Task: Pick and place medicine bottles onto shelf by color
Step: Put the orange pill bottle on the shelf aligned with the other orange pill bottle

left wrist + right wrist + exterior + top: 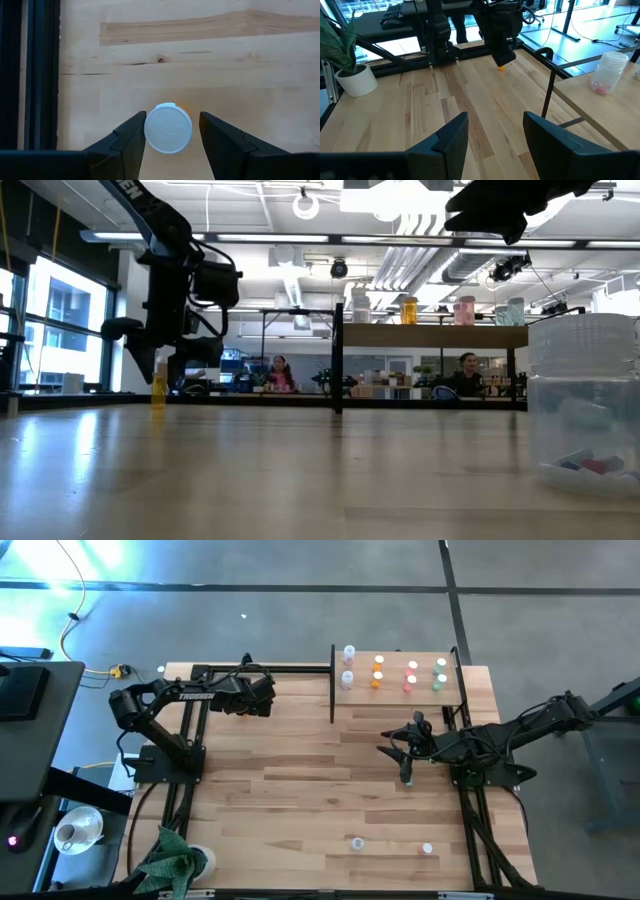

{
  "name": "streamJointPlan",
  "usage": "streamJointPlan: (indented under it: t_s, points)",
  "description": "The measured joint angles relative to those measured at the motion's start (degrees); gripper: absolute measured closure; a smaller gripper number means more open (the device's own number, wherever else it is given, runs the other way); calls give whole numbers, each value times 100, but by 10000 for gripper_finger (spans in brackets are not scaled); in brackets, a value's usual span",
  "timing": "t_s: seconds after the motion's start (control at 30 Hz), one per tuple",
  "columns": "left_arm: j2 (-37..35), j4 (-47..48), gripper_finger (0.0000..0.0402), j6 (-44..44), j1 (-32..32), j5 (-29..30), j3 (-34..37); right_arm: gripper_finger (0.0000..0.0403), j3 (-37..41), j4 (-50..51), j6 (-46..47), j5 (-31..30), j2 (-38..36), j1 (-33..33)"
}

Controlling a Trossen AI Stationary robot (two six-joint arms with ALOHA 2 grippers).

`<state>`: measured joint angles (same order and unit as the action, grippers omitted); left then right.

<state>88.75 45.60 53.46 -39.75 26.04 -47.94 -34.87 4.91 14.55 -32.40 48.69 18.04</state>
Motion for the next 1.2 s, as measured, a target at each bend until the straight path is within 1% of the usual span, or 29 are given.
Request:
streamJointPlan:
  t_s: [0.17, 0.37, 0.47, 0.57, 0.73, 0.87, 1.03, 1.13, 1.2]
  points:
    - [0, 0, 239, -149, 0, 4, 0, 222, 0, -2, 0, 0, 0, 0]
    - [0, 2, 284, -421, 0, -20, 0, 222, 0, -2, 0, 0, 0, 0]
    - [0, 2, 300, -443, 2, -52, 0, 222, 0, -2, 0, 0, 0, 0]
    - [0, 2, 301, -609, 9, -60, 0, 222, 0, 0, 0, 0, 0, 0]
    - [-51, 2, 287, -920, 96, -294, -4, 222, 0, -1, 0, 0, 0, 0]
    - [-212, 2, 293, -1104, 350, -569, -2, 222, 0, -1, -59, 17, 0, 0]
    - [-470, -3, 299, -1227, 915, -748, -2, 222, 0, 0, -155, 509, 2, 0]
    - [-604, -66, 293, -1225, 1332, -763, -2, 222, 0, 0, -155, 812, 12, 0]
    - [-651, -172, 290, -1218, 1610, -781, -2, 222, 0, -5, -155, 904, 28, 2]
